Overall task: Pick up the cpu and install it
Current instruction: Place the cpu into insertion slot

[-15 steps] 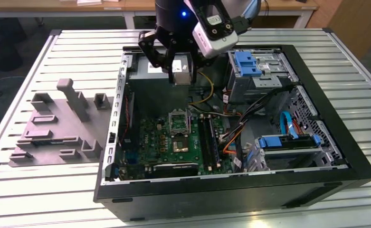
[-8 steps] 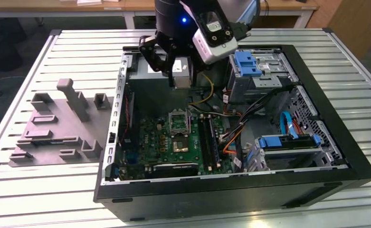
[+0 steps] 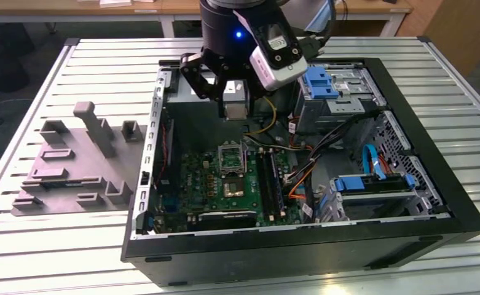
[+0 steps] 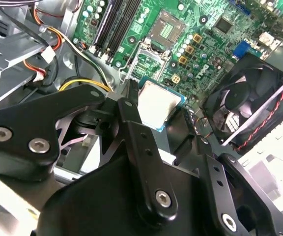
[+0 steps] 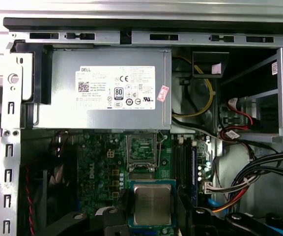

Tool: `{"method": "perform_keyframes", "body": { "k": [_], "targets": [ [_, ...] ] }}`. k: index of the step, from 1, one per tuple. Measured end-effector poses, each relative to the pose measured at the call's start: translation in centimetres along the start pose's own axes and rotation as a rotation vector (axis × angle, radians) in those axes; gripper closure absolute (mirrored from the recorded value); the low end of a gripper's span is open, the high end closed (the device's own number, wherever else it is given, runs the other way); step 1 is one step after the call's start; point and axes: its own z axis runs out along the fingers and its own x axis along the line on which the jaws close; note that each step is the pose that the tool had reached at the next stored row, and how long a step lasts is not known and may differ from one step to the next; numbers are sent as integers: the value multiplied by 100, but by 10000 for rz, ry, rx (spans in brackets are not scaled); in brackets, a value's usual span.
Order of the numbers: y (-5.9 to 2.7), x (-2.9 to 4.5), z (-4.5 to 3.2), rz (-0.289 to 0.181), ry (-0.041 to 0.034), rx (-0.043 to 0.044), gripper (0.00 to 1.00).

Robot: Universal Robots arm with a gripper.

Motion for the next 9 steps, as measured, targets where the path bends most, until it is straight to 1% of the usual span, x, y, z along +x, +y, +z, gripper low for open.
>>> {"method": "perform_keyframes", "body": {
  "k": [4, 9],
  "targets": [
    [-9, 0, 23, 1, 0, 0, 53],
    [-12, 1, 77, 1, 6, 0, 53]
  ]
}}
